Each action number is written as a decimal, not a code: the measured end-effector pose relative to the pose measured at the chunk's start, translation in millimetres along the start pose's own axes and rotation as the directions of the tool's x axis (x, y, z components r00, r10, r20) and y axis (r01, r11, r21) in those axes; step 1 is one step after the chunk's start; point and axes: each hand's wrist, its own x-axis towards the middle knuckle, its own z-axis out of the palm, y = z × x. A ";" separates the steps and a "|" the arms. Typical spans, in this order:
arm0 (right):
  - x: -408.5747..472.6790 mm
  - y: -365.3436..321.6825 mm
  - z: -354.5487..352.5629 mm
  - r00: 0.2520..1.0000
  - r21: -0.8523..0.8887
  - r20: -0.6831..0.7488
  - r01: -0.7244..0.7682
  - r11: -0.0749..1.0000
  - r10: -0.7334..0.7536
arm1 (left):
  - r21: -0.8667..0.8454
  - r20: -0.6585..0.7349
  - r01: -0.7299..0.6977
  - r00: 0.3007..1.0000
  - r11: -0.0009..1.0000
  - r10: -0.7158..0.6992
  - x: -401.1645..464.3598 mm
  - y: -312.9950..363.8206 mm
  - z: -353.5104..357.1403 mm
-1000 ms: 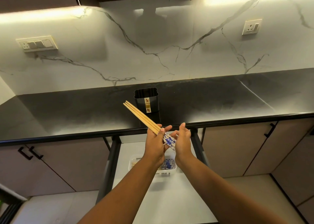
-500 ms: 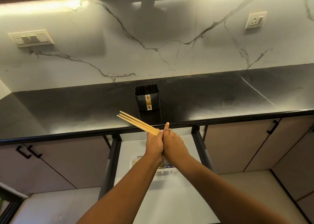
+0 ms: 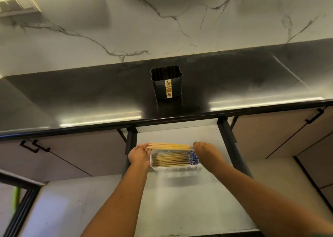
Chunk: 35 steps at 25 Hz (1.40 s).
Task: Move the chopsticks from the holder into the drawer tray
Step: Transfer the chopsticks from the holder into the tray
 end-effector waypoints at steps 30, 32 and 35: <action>42.2 13.0 109.7 0.990 0.250 0.132 -0.086 0.964 0.054 | 0.813 0.116 -0.058 0.991 0.580 -0.064 85.5 -75.3 -31.4; 30.1 15.4 103.4 0.959 0.402 -0.091 -0.209 0.891 0.267 | 0.797 0.121 -0.087 0.993 0.598 -0.016 78.8 -73.9 -32.9; 8.7 18.3 99.3 0.823 0.638 0.012 -0.443 0.630 0.567 | 0.769 0.122 -0.098 0.993 0.632 0.006 64.6 -74.0 -37.2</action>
